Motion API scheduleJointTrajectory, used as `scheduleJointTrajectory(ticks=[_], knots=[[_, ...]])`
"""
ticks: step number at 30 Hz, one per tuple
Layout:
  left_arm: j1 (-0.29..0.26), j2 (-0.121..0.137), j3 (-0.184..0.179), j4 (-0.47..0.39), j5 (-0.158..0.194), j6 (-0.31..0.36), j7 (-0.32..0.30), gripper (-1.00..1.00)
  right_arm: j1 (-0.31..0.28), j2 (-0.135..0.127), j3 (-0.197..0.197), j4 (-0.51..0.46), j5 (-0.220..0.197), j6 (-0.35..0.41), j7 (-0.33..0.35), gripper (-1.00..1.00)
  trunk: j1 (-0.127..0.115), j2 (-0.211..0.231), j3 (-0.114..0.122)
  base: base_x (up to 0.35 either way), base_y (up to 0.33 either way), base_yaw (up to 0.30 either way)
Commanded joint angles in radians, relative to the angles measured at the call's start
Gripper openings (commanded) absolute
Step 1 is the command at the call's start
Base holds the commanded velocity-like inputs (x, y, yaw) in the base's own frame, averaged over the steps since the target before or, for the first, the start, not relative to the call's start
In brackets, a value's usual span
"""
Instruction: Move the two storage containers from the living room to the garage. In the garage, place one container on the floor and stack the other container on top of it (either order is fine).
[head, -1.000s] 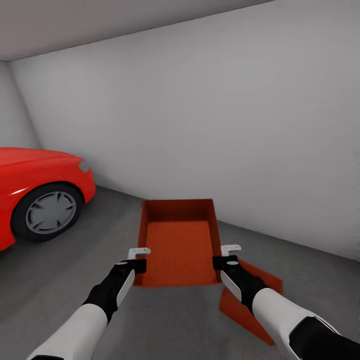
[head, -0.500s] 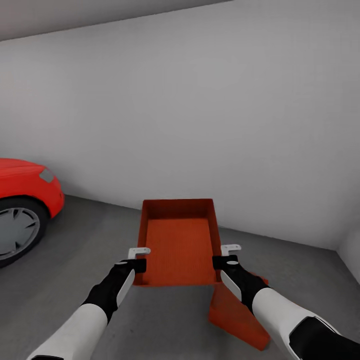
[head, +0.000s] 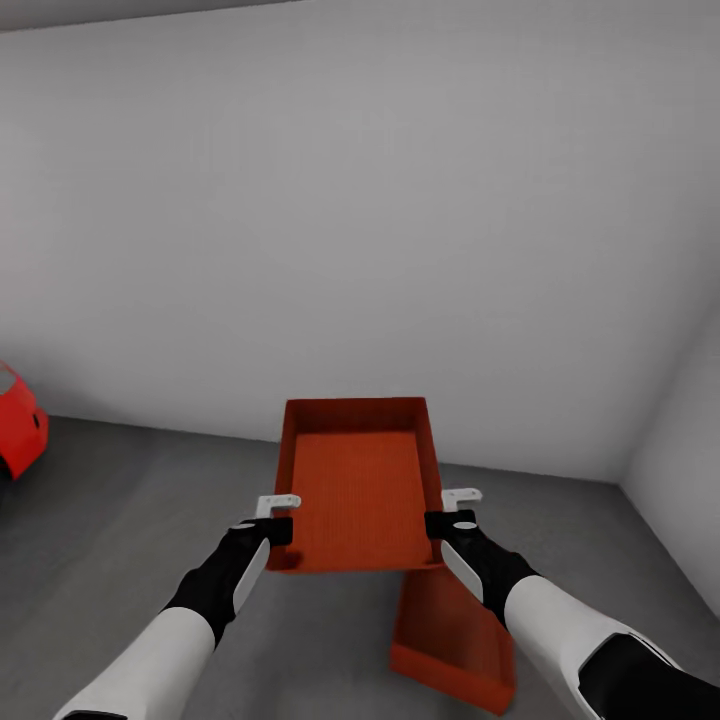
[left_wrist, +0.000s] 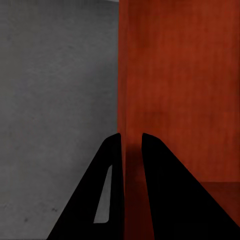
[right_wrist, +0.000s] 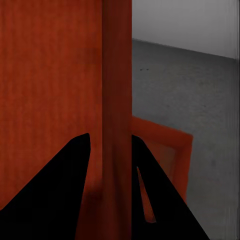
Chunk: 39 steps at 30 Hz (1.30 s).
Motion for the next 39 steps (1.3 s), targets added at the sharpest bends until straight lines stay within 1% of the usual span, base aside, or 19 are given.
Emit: scheduleJointTrajectory(ticks=[1,26,30,39], knots=[[-0.001,0.002,-0.009,-0.004,0.022,0.003,0.010,-1.00,-0.001,-0.021,0.030,0.073,-0.030,0.004,-0.006,-1.00,0.001,-0.002,-0.002,0.293,0.000,-0.285],[-0.001,0.002,-0.009,-0.006,0.022,0.004,0.009,-1.00,-0.001,-0.021,0.030,0.073,-0.030,0.004,-0.006,-1.00,0.001,-0.002,-0.002,0.278,0.000,-0.285],[-0.001,0.002,-0.009,-0.006,0.024,0.005,0.008,-1.00,-0.001,-0.021,0.030,0.074,-0.030,0.004,-0.006,-1.00,0.001,-0.002,-0.002,0.125,0.000,-0.285],[-0.001,0.002,-0.006,-0.009,0.025,0.013,0.007,-1.00,-0.001,-0.020,0.030,0.075,-0.030,0.004,-0.006,-1.00,0.001,-0.002,-0.002,0.010,0.000,-0.285]])
